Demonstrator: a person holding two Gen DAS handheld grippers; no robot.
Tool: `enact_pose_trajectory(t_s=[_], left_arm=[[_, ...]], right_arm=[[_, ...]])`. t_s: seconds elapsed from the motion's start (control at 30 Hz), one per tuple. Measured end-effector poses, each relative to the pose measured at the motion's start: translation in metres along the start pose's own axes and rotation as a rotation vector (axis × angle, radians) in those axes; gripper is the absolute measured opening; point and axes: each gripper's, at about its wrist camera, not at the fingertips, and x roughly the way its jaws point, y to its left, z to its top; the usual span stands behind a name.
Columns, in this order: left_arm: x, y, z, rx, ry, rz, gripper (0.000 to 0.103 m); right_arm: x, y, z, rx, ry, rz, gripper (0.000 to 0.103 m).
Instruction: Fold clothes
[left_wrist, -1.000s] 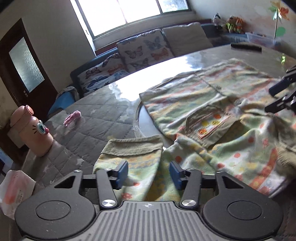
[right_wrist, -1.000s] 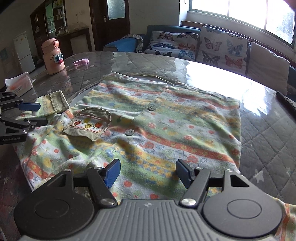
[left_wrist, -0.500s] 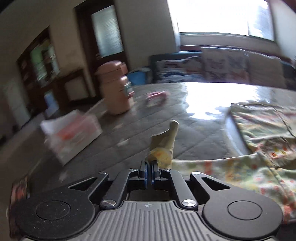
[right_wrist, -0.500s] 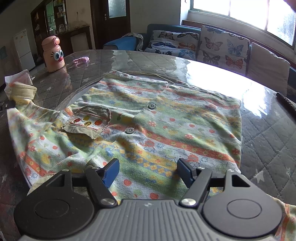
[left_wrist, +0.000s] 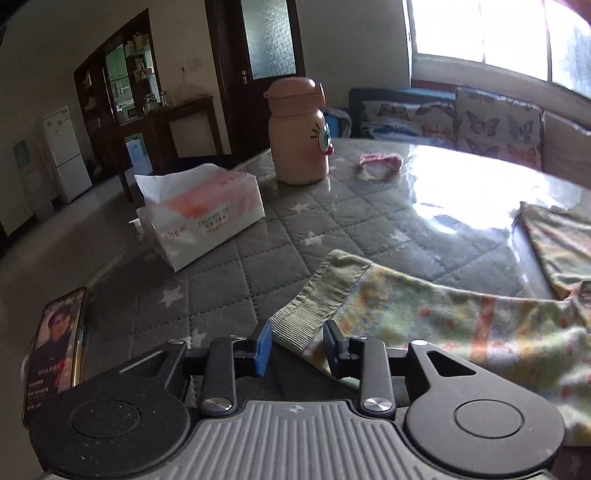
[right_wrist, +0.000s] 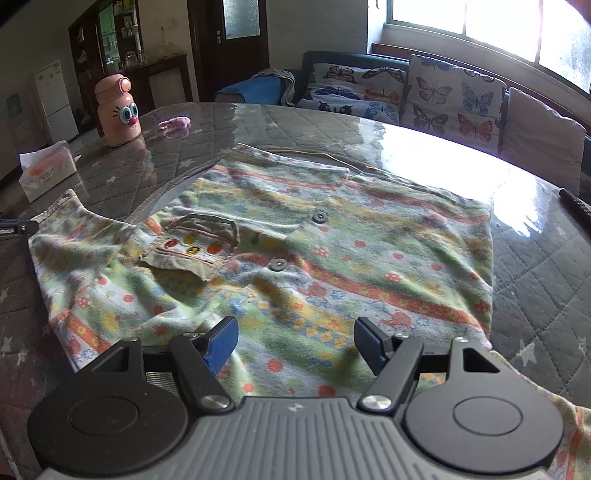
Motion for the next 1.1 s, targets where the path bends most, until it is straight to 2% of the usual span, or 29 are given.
enact_pose_trajectory(t_s=[0.03, 0.13, 0.3, 0.47, 0.53, 0.63, 0.73, 0.93, 1.1], left_arm=[[0.0, -0.002, 0.0, 0.017, -0.01, 0.008, 0.022], [0.004, -0.008, 0.0, 0.07, -0.032, 0.029, 0.015], [0.009, -0.009, 0.003, 0.102, -0.034, 0.039, 0.016], [0.001, -0.001, 0.01, 0.082, -0.048, 0.064, 0.018], [-0.007, -0.001, 0.015, 0.07, -0.065, 0.049, 0.018], [-0.025, -0.014, 0.02, 0.093, -0.102, -0.018, 0.018], [-0.043, -0.038, 0.022, 0.15, -0.137, -0.119, 0.018], [-0.061, -0.102, 0.014, 0.279, -0.119, -0.377, 0.016], [-0.066, -0.152, 0.002, 0.393, -0.119, -0.518, 0.015]], right_arm=[[0.0, 0.001, 0.0, -0.002, 0.0, -0.001, 0.071], [-0.005, 0.01, -0.004, -0.048, 0.002, -0.004, 0.071], [-0.008, 0.006, -0.008, -0.061, 0.019, -0.023, 0.071], [-0.026, 0.005, -0.006, -0.046, -0.034, -0.013, 0.071], [-0.03, 0.011, -0.001, -0.059, -0.06, 0.003, 0.071], [-0.029, 0.026, 0.005, -0.076, -0.067, 0.045, 0.071], [-0.032, 0.043, -0.001, -0.123, -0.053, 0.086, 0.07], [-0.052, 0.059, -0.018, -0.156, -0.033, 0.128, 0.056], [-0.061, 0.067, -0.03, -0.166, -0.011, 0.165, 0.043]])
